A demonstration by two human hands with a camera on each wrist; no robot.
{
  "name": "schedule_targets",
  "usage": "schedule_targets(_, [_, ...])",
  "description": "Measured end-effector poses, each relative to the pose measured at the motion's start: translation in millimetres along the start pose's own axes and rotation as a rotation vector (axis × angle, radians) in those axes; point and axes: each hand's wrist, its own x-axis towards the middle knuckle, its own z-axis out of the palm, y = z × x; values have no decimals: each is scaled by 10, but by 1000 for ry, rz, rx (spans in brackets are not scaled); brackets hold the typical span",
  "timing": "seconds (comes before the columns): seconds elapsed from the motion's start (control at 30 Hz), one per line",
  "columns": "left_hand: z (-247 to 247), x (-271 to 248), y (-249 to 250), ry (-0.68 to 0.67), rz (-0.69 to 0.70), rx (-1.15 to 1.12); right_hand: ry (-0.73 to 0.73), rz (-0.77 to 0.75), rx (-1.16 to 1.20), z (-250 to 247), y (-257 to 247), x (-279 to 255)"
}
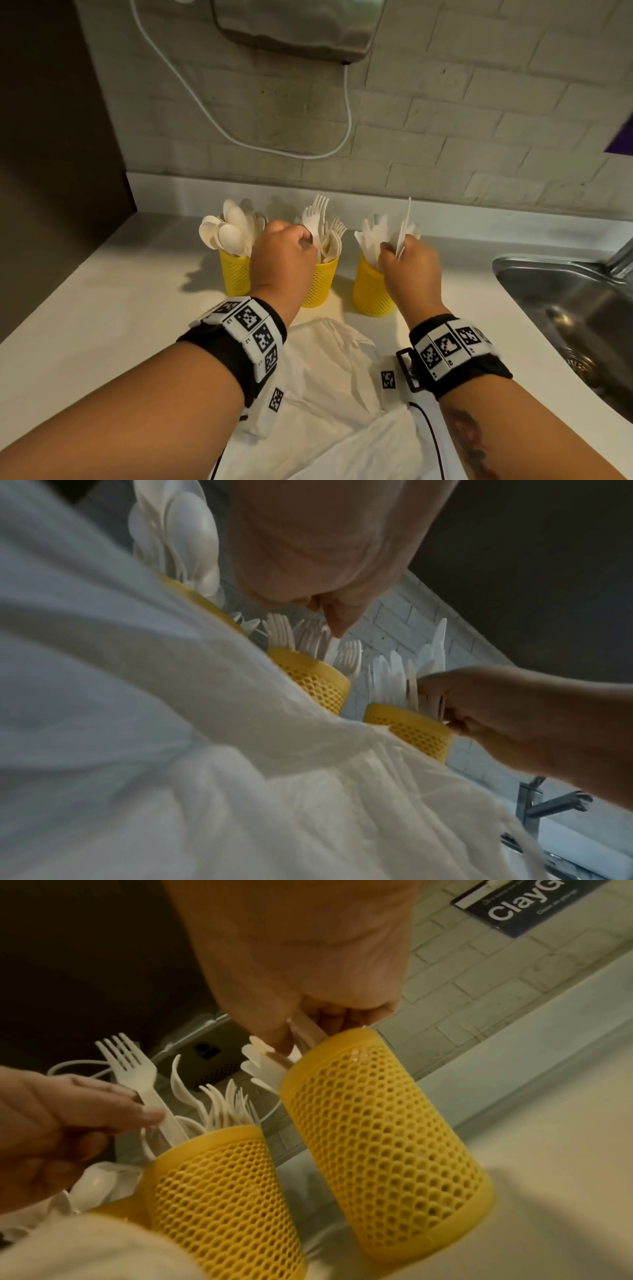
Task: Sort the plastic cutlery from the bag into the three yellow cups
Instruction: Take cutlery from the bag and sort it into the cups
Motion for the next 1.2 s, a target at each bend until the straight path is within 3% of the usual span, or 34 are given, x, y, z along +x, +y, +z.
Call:
schedule_targets(0.17, [76, -19, -34, 12, 51, 162, 48, -33, 186, -82, -54, -45])
schedule_targets(0.37, [30, -53, 0, 42, 21, -9, -45, -51, -217, -26, 35, -24])
schedule_targets(0.47, [8, -35, 11, 57, 43, 10, -116, -48, -292, -7, 74, -63])
schedule_targets(0.67, [44, -62, -21, 27, 17, 69, -97, -4, -32, -128, 15, -175])
schedule_targets(0.83, [33, -99, -6, 36, 114, 38, -55, -24, 99, -231, -11, -235])
schedule_targets(0.97, [-15, -102, 1, 36, 131, 24, -60, -95, 86, -331, -79, -270])
schedule_targets(1.1, [12, -81, 11, 4, 180, 67, -73, -327, -14, -327, -300, -401])
schedule_targets(1.2, [32, -35, 34, 49, 150, 68, -54, -373, -32, -285, -454, -440])
